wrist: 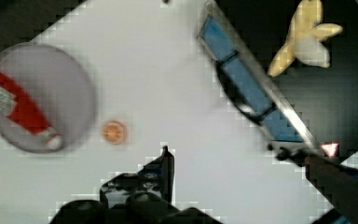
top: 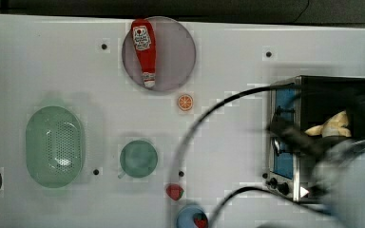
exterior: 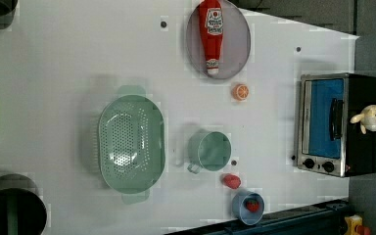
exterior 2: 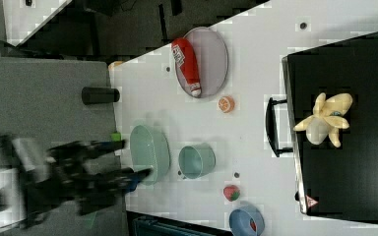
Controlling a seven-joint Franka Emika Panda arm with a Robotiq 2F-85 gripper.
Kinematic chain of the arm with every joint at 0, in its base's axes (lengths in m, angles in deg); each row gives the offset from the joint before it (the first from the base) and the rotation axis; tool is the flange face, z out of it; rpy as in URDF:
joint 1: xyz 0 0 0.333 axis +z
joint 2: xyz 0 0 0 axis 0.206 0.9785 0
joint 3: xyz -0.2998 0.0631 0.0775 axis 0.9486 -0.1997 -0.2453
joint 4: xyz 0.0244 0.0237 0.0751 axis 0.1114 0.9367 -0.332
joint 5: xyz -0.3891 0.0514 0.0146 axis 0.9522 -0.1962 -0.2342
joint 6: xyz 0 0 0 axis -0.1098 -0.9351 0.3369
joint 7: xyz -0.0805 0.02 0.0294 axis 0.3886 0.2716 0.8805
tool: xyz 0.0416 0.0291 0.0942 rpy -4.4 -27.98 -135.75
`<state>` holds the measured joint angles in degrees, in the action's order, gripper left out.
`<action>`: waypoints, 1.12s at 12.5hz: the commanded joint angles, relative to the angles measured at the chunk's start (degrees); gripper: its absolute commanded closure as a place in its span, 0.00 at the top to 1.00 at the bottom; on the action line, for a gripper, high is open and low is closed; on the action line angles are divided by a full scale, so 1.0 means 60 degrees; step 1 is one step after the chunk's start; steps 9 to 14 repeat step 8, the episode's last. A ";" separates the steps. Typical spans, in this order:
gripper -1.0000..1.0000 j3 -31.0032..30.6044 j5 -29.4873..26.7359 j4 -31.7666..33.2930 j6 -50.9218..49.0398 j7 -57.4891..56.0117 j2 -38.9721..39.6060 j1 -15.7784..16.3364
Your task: Pick banana from table and place on oven.
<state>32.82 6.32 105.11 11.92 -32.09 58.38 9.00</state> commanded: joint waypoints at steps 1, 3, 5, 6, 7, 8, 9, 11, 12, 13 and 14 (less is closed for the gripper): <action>1.00 -0.1302 -0.0211 0.1036 -0.0244 0.3369 -0.0043 0.0371; 1.00 -0.1915 -0.0274 0.1381 -0.0247 0.4361 -0.0414 0.0376; 1.00 -0.2081 -0.0583 0.1642 -0.0301 0.4437 -0.0614 0.0374; 1.00 -0.2022 -0.0680 0.1752 -0.0304 0.4437 -0.0671 0.0370; 1.00 -0.1947 -0.0682 0.1819 -0.0305 0.4436 -0.0697 0.0366; 1.00 -0.1882 -0.0682 0.1835 -0.0303 0.4436 -0.0696 0.0364; 1.00 -0.1882 -0.0682 0.1835 -0.0303 0.4436 -0.0696 0.0364; 1.00 -0.1882 -0.0682 0.1835 -0.0303 0.4436 -0.0696 0.0364; 1.00 -0.1882 -0.0682 0.1835 -0.0303 0.4436 -0.0696 0.0364; 1.00 -0.1882 -0.0682 0.1835 -0.0303 0.4436 -0.0696 0.0364; 1.00 -0.1882 -0.0682 0.1835 -0.0303 0.4436 -0.0696 0.0364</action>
